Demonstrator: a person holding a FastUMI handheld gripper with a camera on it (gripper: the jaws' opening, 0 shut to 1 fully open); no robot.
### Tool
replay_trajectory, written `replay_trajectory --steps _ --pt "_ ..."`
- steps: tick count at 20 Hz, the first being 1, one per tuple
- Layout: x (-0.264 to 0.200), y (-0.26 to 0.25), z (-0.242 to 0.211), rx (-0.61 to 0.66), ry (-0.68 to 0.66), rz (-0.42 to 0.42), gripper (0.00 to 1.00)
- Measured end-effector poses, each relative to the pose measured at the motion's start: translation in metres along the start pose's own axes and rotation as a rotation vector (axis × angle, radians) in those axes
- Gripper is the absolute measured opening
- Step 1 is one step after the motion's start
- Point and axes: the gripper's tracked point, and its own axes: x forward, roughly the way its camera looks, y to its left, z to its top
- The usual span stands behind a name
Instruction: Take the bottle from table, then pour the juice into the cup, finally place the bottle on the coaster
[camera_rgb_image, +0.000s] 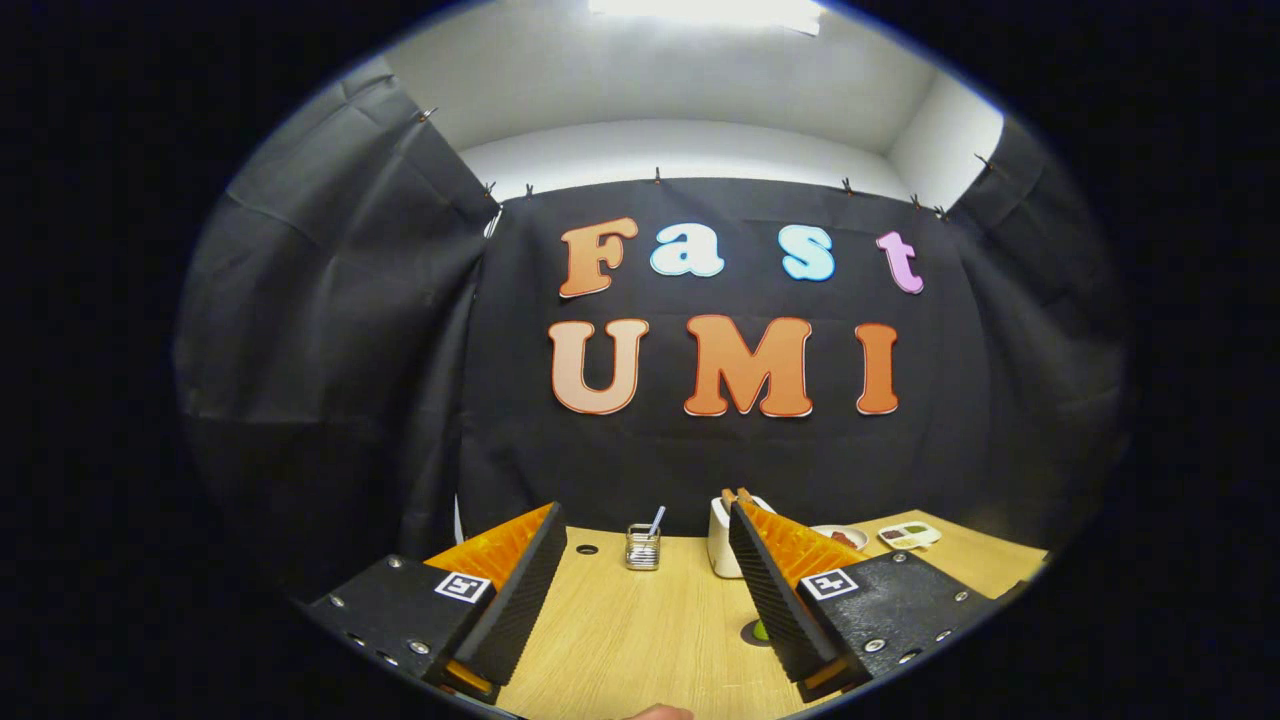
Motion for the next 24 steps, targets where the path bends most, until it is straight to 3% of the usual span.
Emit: replay_trajectory --steps 3,10,24 --pt "0.001 0.02 0.012 0.019 -0.027 0.044 0.97" --pt "0.002 -0.007 0.017 0.054 -0.021 -0.003 0.97" --pt "0.001 -0.016 0.029 0.087 -0.042 0.04 0.97"
